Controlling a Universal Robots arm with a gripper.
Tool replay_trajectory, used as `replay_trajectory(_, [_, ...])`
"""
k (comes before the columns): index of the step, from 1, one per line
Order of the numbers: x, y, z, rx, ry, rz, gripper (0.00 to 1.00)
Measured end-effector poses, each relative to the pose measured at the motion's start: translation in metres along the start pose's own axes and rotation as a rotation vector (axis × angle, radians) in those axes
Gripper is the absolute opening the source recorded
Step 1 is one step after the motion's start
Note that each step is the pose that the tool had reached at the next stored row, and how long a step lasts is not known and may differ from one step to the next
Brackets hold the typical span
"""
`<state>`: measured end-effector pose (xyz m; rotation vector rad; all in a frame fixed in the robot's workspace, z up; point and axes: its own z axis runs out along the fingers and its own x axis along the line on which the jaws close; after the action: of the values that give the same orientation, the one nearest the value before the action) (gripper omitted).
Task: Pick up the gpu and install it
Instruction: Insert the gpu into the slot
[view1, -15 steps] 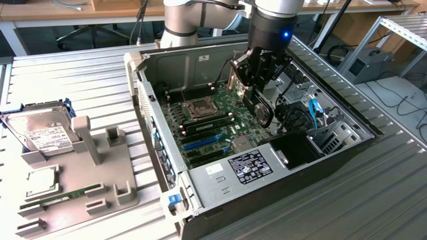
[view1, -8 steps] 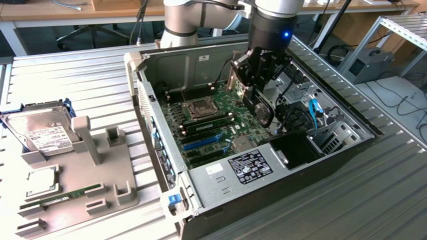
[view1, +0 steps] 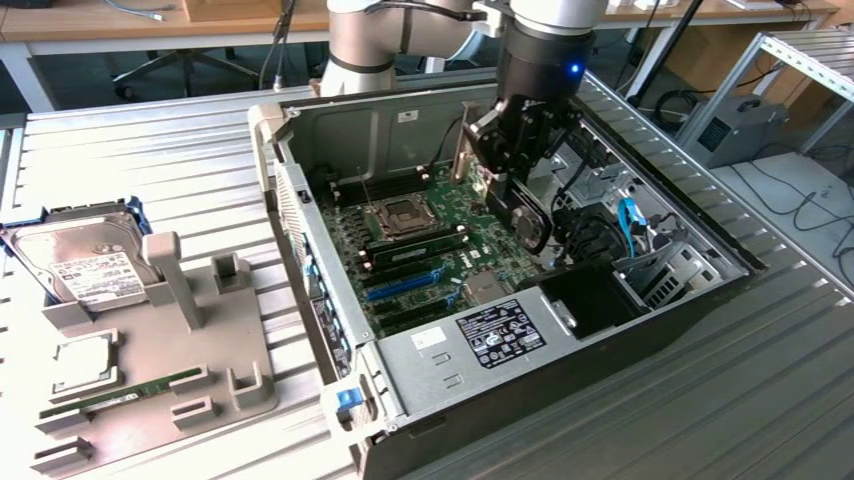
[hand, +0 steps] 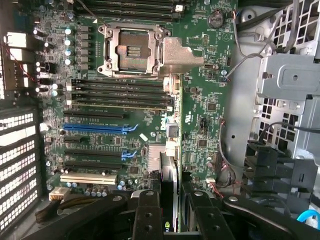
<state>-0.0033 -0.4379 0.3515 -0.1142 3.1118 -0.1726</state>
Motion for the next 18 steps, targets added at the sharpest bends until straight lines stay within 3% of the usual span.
replay_trajectory(18, [0.0,0.0,0.0,-0.0022,-0.0129,-0.114,0.26])
